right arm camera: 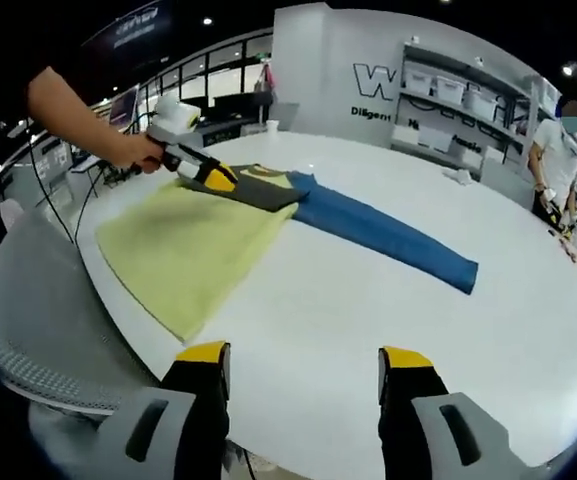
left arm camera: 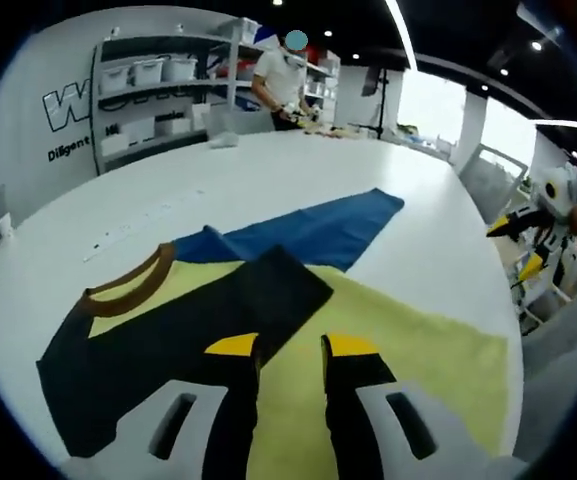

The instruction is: Fold the garment on the visible template until the final outline fits inside the template.

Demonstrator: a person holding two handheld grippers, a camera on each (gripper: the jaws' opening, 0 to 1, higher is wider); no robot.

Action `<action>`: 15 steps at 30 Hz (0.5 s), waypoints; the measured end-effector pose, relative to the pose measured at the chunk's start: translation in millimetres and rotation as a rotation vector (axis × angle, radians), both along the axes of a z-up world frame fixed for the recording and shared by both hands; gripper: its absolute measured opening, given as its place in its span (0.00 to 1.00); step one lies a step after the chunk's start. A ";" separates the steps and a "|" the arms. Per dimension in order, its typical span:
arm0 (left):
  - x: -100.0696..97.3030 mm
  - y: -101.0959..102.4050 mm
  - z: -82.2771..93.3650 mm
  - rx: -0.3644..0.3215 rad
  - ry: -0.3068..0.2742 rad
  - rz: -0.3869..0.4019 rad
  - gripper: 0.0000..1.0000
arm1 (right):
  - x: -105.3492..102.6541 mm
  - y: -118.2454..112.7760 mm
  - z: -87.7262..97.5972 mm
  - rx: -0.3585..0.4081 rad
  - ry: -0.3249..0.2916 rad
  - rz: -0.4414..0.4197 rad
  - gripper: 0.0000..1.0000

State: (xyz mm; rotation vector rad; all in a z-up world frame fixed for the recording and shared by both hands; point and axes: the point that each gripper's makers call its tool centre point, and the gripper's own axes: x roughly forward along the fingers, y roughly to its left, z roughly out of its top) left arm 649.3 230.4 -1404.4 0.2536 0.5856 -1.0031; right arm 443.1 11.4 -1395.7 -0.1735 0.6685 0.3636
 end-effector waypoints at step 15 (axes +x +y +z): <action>-18.5 8.3 16.0 0.027 -0.069 -0.041 0.72 | 28.3 -2.2 3.8 0.059 -0.026 -0.036 0.72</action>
